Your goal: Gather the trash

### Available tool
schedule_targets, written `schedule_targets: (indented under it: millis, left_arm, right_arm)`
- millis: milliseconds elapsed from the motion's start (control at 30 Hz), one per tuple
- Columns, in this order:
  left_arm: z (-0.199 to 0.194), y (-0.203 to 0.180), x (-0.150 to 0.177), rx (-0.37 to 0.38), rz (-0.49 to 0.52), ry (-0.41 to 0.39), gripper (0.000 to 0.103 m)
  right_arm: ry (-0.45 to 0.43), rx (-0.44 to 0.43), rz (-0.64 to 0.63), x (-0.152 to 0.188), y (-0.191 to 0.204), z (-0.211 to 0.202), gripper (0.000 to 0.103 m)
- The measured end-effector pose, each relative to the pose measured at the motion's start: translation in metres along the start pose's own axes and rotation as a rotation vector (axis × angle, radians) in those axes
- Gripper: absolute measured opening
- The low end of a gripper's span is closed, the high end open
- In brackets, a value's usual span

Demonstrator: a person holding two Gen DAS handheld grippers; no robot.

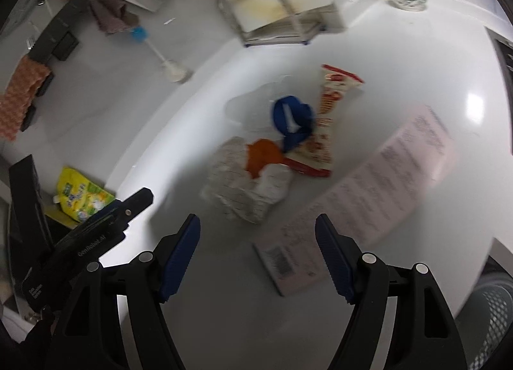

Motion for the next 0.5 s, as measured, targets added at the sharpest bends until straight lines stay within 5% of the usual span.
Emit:
schedule_targets:
  millis: [267,500]
  left_arm:
    - [-0.002,0.017,0.001,-0.030,-0.024,0.004,0.086]
    - [0.000,0.022,0.000,-0.035,-0.039,0.008,0.086]
  right_arm:
    - [0.043,-0.116,-0.050,-0.006,0.021,0.026,0.071]
    - [0.140,-0.115,-0.061,0.000,0.025,0.046,0.071]
Point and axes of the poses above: each gripper's, at about its wrist camera, not at the fingertips, and z roughly the way its jaws point, y to its left, x to its underside, the point moved 1 cm from there along z, roughly the way its jaws point, and after that the axes turned 9 degrees about y, right-handed, at the moved point
